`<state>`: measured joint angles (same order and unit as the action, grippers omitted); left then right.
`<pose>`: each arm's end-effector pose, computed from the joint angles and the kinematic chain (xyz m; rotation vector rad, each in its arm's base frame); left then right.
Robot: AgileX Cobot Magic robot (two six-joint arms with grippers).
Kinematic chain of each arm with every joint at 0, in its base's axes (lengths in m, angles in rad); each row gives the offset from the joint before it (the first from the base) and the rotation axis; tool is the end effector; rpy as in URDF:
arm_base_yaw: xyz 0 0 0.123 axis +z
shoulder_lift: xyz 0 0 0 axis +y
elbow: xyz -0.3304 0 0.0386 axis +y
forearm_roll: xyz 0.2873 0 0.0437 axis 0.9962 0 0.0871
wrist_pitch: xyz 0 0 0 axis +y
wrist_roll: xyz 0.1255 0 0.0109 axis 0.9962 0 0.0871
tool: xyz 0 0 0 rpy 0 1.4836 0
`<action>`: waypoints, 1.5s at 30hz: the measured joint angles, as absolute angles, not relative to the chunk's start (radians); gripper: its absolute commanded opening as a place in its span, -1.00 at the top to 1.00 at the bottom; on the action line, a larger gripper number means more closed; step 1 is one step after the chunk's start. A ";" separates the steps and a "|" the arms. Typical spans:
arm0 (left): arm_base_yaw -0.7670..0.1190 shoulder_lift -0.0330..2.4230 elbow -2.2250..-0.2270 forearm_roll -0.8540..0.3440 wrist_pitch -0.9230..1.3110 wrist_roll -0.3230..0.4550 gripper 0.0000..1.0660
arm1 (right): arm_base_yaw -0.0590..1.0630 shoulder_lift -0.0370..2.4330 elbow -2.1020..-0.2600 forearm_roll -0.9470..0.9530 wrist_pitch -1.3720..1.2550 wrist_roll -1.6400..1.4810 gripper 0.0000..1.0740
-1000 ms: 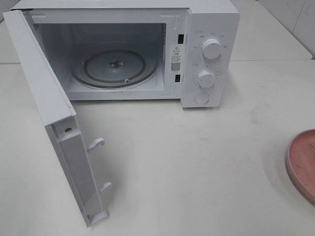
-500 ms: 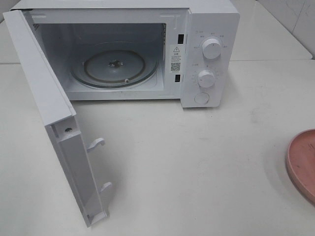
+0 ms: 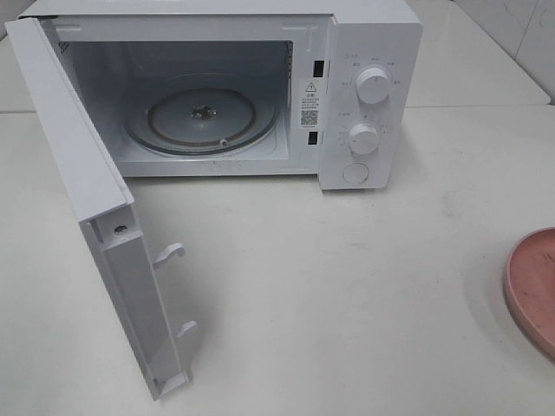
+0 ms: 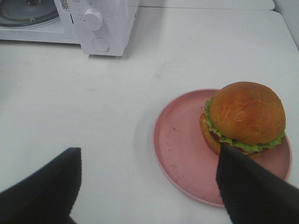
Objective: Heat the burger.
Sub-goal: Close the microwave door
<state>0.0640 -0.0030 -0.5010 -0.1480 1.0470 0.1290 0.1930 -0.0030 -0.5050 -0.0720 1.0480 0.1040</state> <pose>0.0134 -0.0153 0.2831 0.0715 2.0170 -0.0542 0.0136 -0.0053 0.2836 -0.0869 2.0212 0.1023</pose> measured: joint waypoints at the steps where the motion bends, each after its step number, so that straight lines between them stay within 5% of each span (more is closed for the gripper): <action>1: 0.064 -0.003 -0.501 -0.148 1.047 0.129 -0.94 | 0.193 -0.003 -0.505 -0.072 1.048 0.104 -0.42; 45: 0.064 -0.004 -0.513 -0.166 1.039 0.126 -0.88 | 0.193 -0.003 -0.505 -0.072 1.047 0.105 -0.42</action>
<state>0.0640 -0.0040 -0.5130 -0.1660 1.0390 0.1260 0.1930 -0.0030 -0.5050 -0.0720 1.0470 0.1050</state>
